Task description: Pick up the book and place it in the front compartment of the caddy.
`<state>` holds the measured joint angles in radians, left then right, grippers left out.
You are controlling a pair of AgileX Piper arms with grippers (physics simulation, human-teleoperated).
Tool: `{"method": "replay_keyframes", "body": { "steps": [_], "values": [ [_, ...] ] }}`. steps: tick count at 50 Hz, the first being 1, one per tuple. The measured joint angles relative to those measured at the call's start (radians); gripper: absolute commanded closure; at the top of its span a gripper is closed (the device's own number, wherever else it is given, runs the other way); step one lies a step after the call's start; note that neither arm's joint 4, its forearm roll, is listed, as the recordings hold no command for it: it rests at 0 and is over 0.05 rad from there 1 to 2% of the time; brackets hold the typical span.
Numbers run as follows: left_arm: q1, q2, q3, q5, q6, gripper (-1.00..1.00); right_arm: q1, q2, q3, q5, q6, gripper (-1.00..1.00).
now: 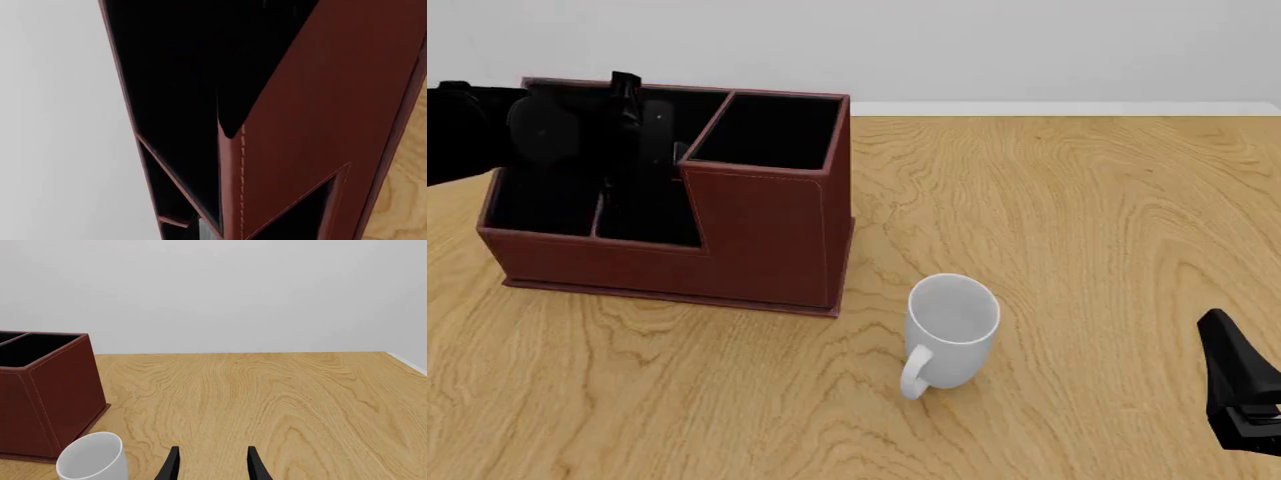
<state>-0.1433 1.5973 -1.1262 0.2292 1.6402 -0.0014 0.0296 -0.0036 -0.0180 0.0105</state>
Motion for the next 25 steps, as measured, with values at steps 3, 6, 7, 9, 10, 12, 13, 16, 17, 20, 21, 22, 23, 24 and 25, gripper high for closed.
{"method": "replay_keyframes", "body": {
  "steps": [3, 6, 7, 9, 10, 12, 13, 16, 17, 20, 21, 22, 23, 24, 25],
  "values": [
    [0.0, 0.009, -0.004, -0.005, 0.0, 1.0, 0.0, 0.0, 0.0, 0.0, 0.0, -1.0],
    [0.001, 0.017, -0.009, -0.01, -0.001, 1.0, 0.0, 0.0, 0.0, 0.0, 0.0, -1.0],
    [0.001, 0.02, -0.01, -0.012, -0.001, 1.0, 0.0, 0.0, 0.0, 0.0, 0.0, -1.0],
    [0.003, 0.026, -0.013, -0.015, -0.001, 1.0, 0.0, 0.0, 0.0, 0.0, 0.0, -1.0],
    [0.004, 0.03, -0.015, -0.017, -0.001, 1.0, 0.0, 0.0, 0.0, 0.0, 0.0, -1.0],
    [0.007, 0.036, -0.02, -0.021, 0.0, -1.0, 0.0, 0.0, 0.0, 0.0, 0.0, -1.0],
    [0.009, 0.039, -0.023, -0.025, 0.003, -1.0, 0.0, 0.0, 0.0, 0.0, 0.0, -1.0],
    [0.016, 0.05, -0.031, -0.034, 0.01, -1.0, 0.0, 0.0, 0.0, 0.0, 0.0, -1.0],
    [0.018, 0.053, -0.034, -0.038, 0.013, -1.0, 0.0, 0.0, 0.0, 0.0, 0.0, -1.0],
    [0.026, 0.063, -0.041, -0.049, 0.02, -1.0, 0.0, 0.0, 0.0, 0.0, 0.0, -1.0],
    [0.028, 0.065, -0.044, -0.053, 0.022, -1.0, 0.0, 0.0, 0.0, 0.0, 0.0, -1.0],
    [0.03, 0.067, -0.046, -0.056, 0.023, -1.0, 0.0, 0.0, 0.0, 0.0, 0.0, -1.0],
    [0.032, 0.068, -0.047, -0.059, 0.025, -1.0, 0.0, 0.0, 0.0, 0.0, 0.0, -1.0],
    [0.033, 0.07, -0.049, -0.062, 0.027, -1.0, 0.0, 0.0, 0.0, 0.0, 0.0, -1.0],
    [0.035, 0.071, -0.05, -0.064, 0.028, -1.0, 0.0, 0.0, 0.0, 0.0, 0.0, -1.0]
  ]
}}
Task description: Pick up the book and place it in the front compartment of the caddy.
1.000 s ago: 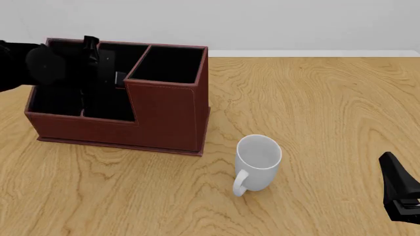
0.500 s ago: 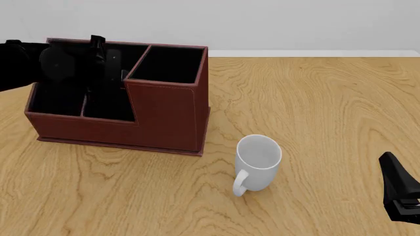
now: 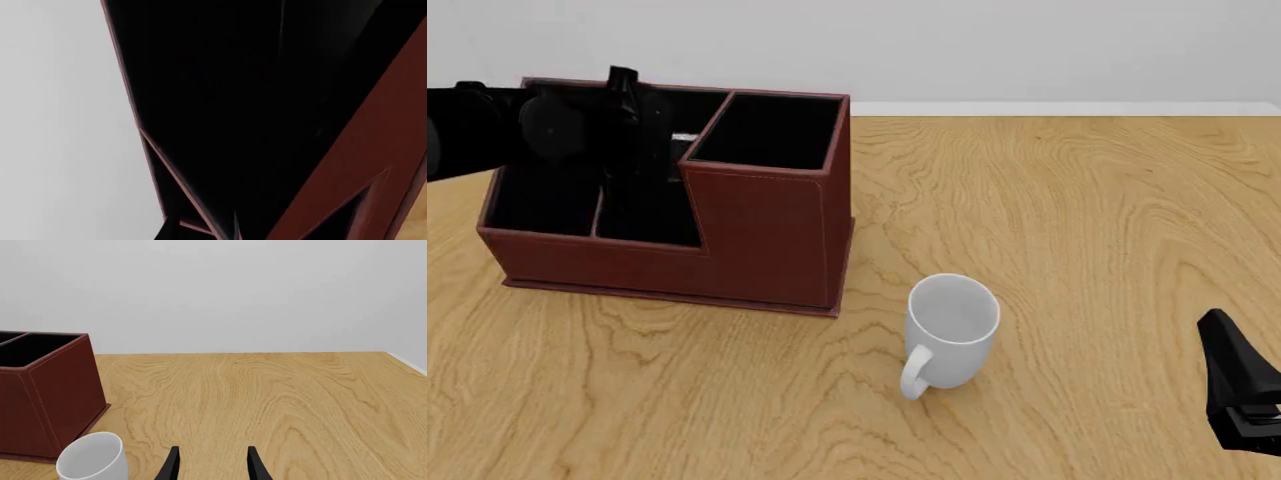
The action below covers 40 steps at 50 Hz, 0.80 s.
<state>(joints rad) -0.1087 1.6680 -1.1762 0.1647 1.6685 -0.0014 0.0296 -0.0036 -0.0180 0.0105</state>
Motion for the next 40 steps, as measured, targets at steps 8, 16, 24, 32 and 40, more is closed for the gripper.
{"method": "replay_keyframes", "body": {
  "steps": [8, 16, 24, 32, 40],
  "values": [
    [0.008, -0.002, 0.001, -0.018, 0.011, -1.0, 0.0, 0.0, 0.0, 0.0, 0.0, -1.0],
    [0.011, -0.018, 0.002, -0.034, 0.019, -1.0, 0.0, 0.0, 0.0, 0.0, 0.0, -1.0],
    [0.006, -0.044, 0.006, -0.043, 0.018, -1.0, 0.0, 0.0, 0.0, 0.0, 0.0, -1.0],
    [0.003, -0.087, 0.021, -0.037, 0.015, -1.0, 0.0, 0.0, 0.0, 0.0, 0.0, -1.0],
    [-0.007, -0.165, 0.055, -0.017, 0.003, -1.0, 0.0, 0.0, 0.0, 0.0, 0.0, -1.0]
  ]
}}
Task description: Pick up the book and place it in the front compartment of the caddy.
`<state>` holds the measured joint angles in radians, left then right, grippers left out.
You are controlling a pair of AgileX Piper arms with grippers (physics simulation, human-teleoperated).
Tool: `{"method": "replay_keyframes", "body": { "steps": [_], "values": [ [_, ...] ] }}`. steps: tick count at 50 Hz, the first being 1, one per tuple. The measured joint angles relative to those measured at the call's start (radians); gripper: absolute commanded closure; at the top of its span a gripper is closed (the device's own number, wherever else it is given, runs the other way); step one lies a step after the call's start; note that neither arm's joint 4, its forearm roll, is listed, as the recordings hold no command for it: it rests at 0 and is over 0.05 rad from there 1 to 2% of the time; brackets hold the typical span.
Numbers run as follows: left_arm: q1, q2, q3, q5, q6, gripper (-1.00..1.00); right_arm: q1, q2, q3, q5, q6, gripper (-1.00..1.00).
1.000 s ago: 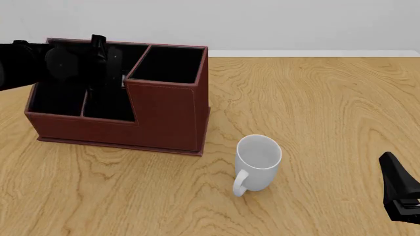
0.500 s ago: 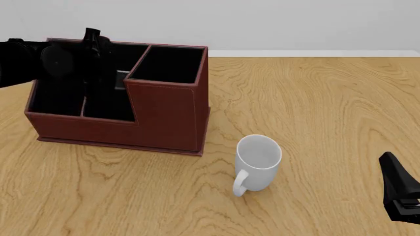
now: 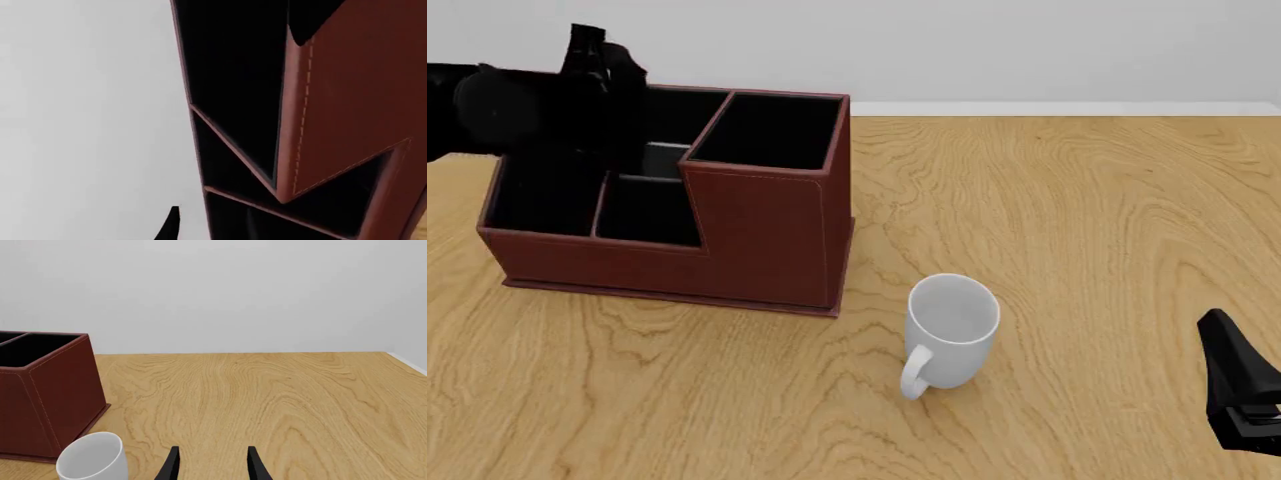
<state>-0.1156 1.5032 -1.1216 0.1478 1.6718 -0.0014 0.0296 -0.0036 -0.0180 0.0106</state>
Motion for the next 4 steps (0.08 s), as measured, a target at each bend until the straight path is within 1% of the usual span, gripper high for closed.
{"method": "replay_keyframes", "body": {
  "steps": [4],
  "values": [
    [-0.008, -0.06, 0.03, 0.015, -0.008, -1.0, 0.0, 0.0, 0.0, 0.0, 0.0, -1.0]
  ]
}}
